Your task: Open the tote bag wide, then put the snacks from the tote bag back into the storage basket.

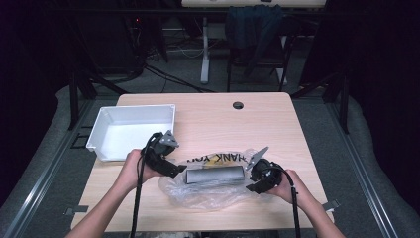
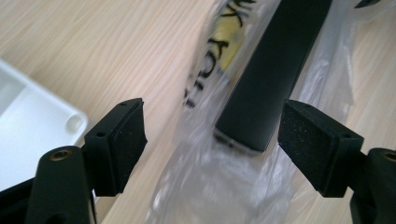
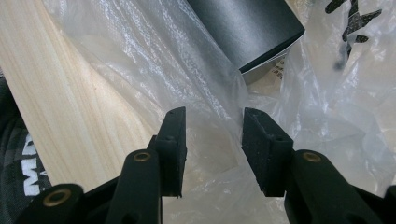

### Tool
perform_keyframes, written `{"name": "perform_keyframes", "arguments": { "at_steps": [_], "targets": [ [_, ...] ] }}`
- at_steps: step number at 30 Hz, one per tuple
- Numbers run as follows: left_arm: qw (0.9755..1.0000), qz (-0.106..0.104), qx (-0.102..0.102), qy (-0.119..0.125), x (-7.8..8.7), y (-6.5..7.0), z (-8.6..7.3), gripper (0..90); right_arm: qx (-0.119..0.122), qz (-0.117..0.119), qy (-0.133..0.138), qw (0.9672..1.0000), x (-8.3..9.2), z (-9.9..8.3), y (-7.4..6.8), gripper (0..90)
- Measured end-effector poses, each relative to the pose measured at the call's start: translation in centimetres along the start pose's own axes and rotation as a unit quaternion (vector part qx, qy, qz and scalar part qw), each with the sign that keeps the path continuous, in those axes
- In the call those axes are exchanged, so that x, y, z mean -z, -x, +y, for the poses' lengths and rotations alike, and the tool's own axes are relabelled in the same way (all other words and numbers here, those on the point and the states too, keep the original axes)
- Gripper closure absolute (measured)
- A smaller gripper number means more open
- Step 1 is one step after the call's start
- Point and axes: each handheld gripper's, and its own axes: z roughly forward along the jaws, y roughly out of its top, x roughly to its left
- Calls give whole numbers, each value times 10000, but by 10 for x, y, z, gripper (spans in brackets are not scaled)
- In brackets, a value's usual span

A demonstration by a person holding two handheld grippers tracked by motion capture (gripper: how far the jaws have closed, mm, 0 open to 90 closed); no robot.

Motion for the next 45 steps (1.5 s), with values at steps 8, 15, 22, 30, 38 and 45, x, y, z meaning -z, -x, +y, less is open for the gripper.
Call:
{"name": "perform_keyframes", "arguments": {
  "at_steps": [8,15,22,30,38,45],
  "targets": [
    [9986,-290,-430,-98,-29,8,14,300,134,46,-90,9999,-1,-1,-1,773],
    [9944,-545,-805,-412,-55,13,14,377,149,48,-80,9998,-2,-2,0,792],
    [9891,-936,-930,-651,-72,10,11,378,113,101,-71,9999,-4,-2,1,783],
    [9856,-1163,-946,-788,-79,11,10,343,113,114,-115,9998,-5,-1,1,777],
    [9824,-1125,-1080,-1030,-88,16,9,338,204,114,-208,9995,-7,0,1,777],
    [9808,-1076,-1134,-1166,-96,17,9,364,156,120,-140,9997,-9,1,0,771]
  ]
}}
